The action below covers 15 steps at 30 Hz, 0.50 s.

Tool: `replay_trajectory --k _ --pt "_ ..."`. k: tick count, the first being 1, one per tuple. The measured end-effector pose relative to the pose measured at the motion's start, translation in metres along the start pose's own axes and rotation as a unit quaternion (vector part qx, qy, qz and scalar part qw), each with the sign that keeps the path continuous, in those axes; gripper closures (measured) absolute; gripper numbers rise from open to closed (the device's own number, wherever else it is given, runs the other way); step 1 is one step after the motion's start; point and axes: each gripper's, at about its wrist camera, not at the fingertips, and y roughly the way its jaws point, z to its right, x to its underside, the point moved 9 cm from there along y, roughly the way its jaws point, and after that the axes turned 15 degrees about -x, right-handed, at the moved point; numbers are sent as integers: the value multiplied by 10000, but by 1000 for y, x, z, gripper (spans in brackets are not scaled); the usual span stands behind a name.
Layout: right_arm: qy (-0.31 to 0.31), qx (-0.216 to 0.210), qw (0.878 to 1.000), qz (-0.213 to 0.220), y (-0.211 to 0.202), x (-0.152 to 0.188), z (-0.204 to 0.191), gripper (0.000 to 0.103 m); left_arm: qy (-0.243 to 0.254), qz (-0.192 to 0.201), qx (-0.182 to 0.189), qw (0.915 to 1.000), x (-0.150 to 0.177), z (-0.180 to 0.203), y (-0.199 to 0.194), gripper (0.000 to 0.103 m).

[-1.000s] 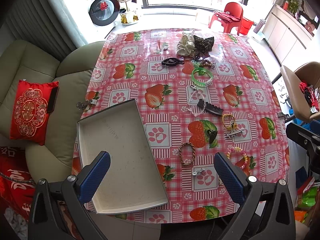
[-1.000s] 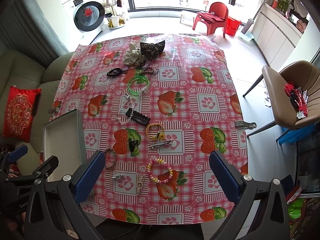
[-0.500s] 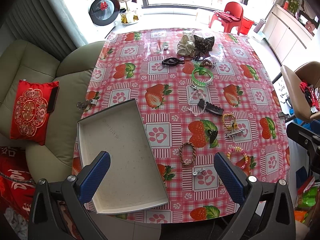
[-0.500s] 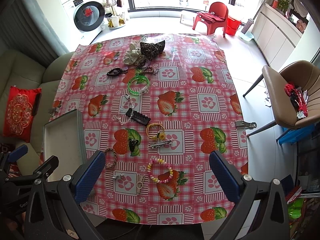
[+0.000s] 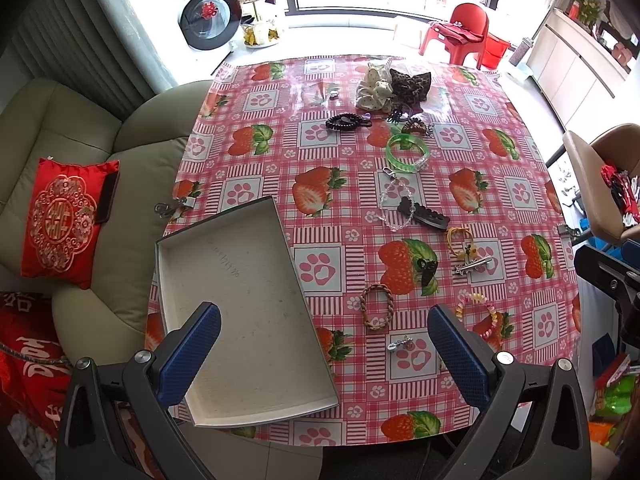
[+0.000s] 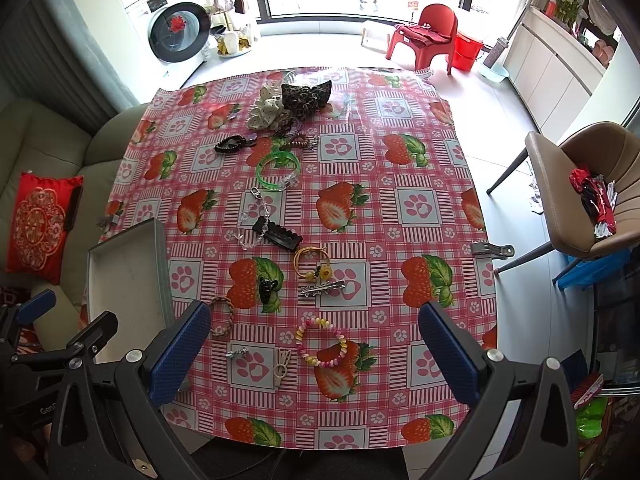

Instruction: Organize jewelry

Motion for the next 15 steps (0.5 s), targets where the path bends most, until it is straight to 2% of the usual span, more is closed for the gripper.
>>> replay_trajectory --k 15 --pt "0 -8 10000 -2 1 2 0 0 11 -15 -10 10000 1 -2 2 0"
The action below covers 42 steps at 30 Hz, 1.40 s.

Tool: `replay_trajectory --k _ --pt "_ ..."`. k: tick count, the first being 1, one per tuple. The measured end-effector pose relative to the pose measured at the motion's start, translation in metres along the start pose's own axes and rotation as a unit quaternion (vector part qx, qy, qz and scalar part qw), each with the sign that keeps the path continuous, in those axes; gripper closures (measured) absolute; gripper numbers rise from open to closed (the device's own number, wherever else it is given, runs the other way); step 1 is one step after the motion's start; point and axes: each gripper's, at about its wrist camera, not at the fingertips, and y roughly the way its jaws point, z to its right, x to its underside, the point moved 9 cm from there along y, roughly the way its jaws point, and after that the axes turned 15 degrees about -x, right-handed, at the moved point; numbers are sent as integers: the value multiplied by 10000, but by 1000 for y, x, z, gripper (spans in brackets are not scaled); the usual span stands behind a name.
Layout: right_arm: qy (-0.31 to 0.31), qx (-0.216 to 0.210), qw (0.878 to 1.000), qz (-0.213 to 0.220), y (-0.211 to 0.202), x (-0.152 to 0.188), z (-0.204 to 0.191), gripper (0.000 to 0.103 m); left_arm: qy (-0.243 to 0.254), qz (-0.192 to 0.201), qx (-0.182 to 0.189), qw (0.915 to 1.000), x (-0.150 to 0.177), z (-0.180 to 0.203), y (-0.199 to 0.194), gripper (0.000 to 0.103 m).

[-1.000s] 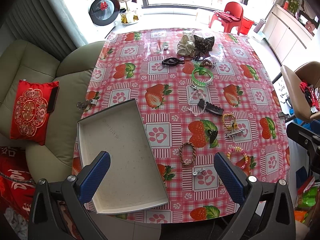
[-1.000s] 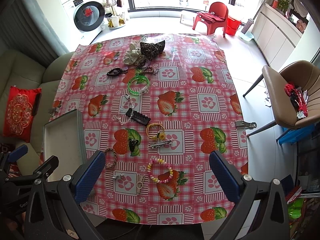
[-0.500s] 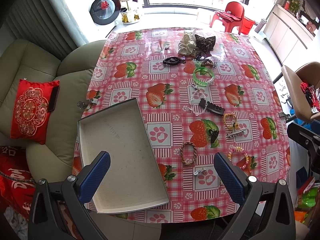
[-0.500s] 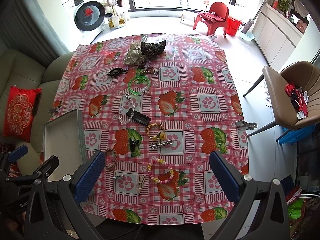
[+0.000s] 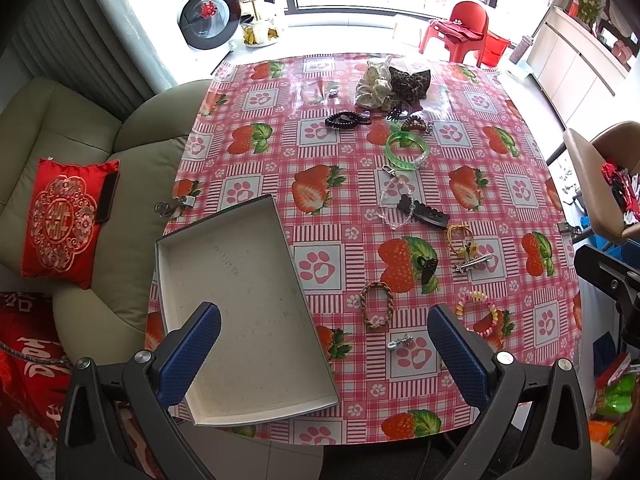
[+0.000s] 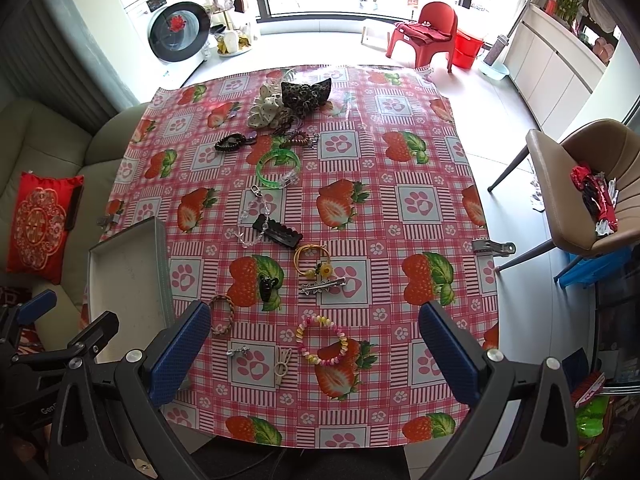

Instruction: Organize jewelry

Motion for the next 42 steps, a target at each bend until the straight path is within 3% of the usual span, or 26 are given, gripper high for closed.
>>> replay_trajectory --k 21,34,42 --pt "33 0 10000 -42 2 1 -3 0 150 -90 -69 9998 0 12 2 0" --pt "647 57 9967 -486 34 33 59 0 448 -475 -65 9978 5 42 48 0" --pt "931 77 9912 -942 68 63 95 0 713 -608 228 9953 4 87 84 0"
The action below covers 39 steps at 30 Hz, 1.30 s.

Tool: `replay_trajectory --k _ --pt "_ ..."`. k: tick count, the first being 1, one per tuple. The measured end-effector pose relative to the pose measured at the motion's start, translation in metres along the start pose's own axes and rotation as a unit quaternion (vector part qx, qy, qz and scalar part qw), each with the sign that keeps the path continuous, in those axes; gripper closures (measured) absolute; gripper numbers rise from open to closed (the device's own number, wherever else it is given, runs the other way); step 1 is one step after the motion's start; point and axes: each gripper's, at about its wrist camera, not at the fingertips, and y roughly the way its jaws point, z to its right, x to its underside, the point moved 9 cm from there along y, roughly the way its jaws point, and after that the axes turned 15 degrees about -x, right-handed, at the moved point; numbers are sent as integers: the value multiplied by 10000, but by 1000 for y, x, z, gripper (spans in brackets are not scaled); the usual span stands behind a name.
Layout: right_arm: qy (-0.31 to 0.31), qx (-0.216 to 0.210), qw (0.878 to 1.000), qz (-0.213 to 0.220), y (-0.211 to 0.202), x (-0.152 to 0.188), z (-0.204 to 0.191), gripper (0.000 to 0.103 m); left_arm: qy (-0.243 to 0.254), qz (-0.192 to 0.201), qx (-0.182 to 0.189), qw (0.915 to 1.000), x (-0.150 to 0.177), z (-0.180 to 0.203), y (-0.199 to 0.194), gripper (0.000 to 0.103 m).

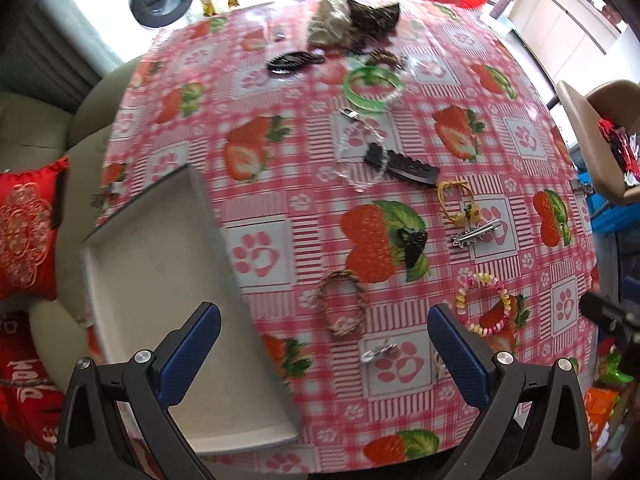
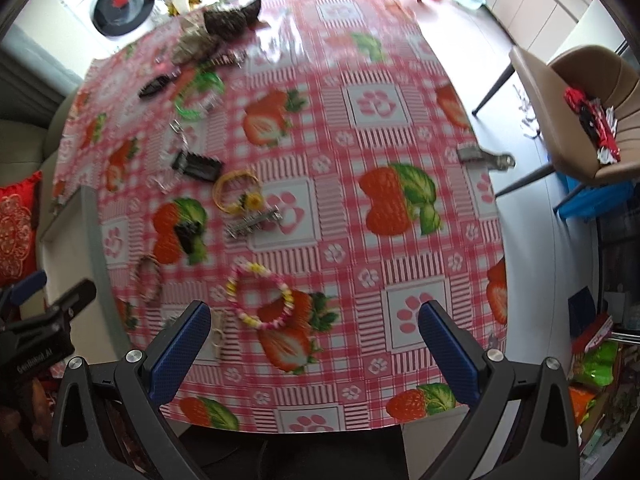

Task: Organize jewelry
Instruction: 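Grasp the pink-yellow beaded bracelet with the right tool while the left tool grasps the black hair clip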

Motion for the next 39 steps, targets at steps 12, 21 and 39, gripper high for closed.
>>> replay_trajectory --k 12,21,39 --pt "18 -56 9988 -480 64 19 18 10 317 -166 264 9990 -16 59 48 6" --pt "-52 -49 9980 -622 103 22 19 24 393 -230 321 9984 -28 81 76 7" --pt "-521 109 9972 -526 124 20 -8 94 454 39 743 9962 -36 99 64 79"
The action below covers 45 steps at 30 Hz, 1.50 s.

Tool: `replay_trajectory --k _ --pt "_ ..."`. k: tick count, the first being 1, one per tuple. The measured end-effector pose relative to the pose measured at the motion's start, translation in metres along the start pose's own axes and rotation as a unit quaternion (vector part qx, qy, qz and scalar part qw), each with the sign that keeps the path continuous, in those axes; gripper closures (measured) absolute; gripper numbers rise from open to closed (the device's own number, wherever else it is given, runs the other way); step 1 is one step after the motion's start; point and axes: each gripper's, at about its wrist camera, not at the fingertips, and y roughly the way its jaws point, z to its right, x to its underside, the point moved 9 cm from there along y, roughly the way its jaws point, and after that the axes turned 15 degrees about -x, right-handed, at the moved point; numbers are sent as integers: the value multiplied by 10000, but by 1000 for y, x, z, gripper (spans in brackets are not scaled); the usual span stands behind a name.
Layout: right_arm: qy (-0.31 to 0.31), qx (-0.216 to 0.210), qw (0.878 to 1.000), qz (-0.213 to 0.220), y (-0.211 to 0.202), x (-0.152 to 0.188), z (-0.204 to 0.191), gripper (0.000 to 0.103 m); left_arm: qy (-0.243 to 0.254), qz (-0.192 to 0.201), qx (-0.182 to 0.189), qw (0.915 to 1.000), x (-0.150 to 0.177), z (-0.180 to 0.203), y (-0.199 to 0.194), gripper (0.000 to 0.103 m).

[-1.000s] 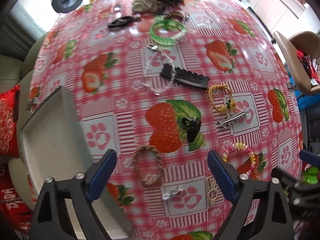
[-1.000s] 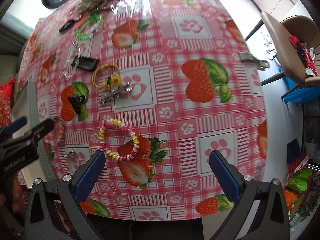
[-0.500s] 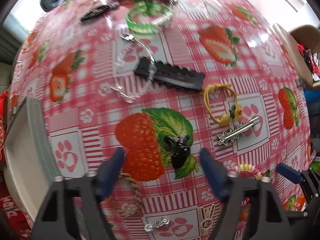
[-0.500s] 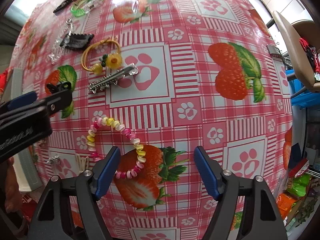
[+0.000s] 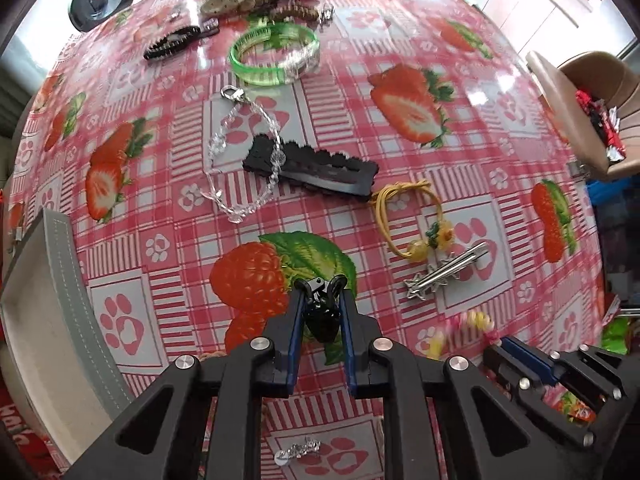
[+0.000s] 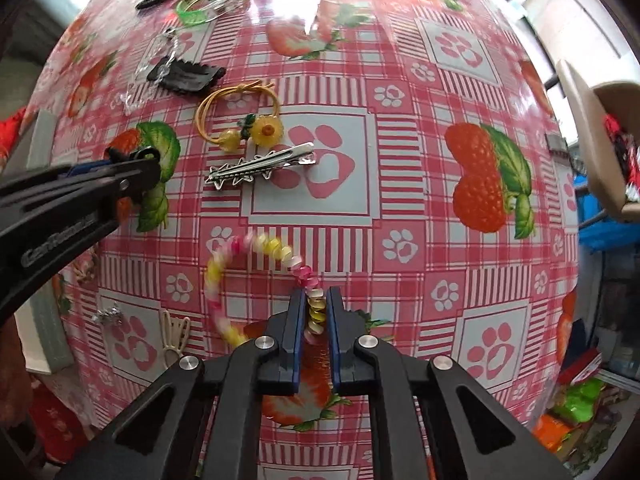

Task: Organize jewelry
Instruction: 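Grasp the pink-yellow beaded bracelet with the right tool while the left tool grasps the black hair clip, then carry the bracelet with the right tool into the tray while the left tool carries the clip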

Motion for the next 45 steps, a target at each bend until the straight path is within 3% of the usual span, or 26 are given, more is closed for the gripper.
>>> replay_trajectory --k 7,15,20,30,36,45 --pt "224 -349 9990 181 -25 -18 12 94 -359 160 160 9991 1 -31 -34 79" --pt "26 -637 9972 390 -74 -43 -11 94 -1013 321 -3 9943 61 -114 -61 79" --pt "-388 -867 9945 448 -77 -31 -69 94 -1553 315 -247 9870 85 -173 -66 79" --pt "-1579 -1551 9748 269 -50 -56 -213 94 -2414 164 -772 9672 124 -279 -42 79" --pt "-2072 -1802 9614 158 -16 -74 -288 94 -2597 172 -931 9610 117 -313 -12 79" --pt "-2310 -1834 9555 -107 41 -95 -333 94 -2701 56 -1121 9563 112 -335 33 79"
